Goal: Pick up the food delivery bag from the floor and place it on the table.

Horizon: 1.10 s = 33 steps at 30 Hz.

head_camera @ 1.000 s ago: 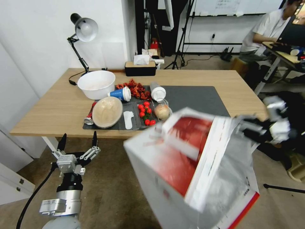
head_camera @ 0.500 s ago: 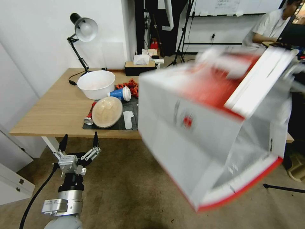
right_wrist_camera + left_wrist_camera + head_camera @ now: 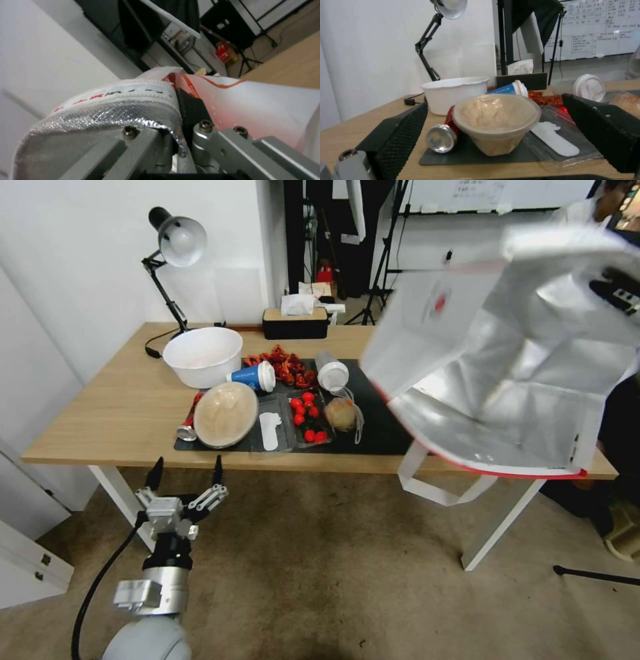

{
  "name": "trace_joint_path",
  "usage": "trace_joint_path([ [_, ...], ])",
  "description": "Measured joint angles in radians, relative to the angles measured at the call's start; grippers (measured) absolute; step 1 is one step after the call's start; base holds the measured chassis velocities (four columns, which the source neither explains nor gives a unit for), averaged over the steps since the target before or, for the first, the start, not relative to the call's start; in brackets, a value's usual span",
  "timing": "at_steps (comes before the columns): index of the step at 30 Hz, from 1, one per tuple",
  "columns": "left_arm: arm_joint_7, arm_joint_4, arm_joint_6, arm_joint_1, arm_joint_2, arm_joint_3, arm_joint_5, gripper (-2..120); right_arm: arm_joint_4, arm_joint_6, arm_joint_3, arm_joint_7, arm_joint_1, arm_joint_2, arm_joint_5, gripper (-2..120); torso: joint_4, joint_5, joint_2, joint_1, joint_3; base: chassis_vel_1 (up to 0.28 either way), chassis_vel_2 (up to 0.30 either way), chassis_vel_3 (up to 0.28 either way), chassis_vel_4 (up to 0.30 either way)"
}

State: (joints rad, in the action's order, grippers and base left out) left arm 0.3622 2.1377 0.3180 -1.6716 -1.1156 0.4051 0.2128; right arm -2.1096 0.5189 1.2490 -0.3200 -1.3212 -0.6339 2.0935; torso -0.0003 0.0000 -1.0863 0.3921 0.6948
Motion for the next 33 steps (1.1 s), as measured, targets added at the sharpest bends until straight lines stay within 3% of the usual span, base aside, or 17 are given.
trace_joint_path([
  [13,0.0,-0.005,-0.019,0.01,-0.03,-0.002,-0.012,100,0.204,0.037,-0.251,0.061,0.206,-0.017,-0.122,0,0.0002,-0.0001,0.0,0.0,0.0,0.0,0.0,0.0,0.0],
  [24,0.0,-0.024,-0.017,0.005,-0.055,-0.008,-0.029,100,0.4,0.058,-0.549,0.136,0.465,-0.056,-0.272,0,0.0003,0.0002,0.001,0.0,0.0,0.0,0.0,0.0,0.0],
  [31,0.0,-0.034,-0.015,0.011,-0.059,-0.008,-0.033,100,0.464,0.062,-0.636,0.177,0.579,-0.075,-0.321,18,0.0002,0.0,0.001,0.0,0.0,0.0,0.0,0.0,0.0],
  [33,0.002,-0.042,-0.016,0.019,-0.06,-0.009,-0.034,100,0.51,0.06,-0.676,0.188,0.649,-0.087,-0.337,30,0.0003,-0.0001,0.001,0.0,0.0,0.0,0.0,0.0,0.0],
])
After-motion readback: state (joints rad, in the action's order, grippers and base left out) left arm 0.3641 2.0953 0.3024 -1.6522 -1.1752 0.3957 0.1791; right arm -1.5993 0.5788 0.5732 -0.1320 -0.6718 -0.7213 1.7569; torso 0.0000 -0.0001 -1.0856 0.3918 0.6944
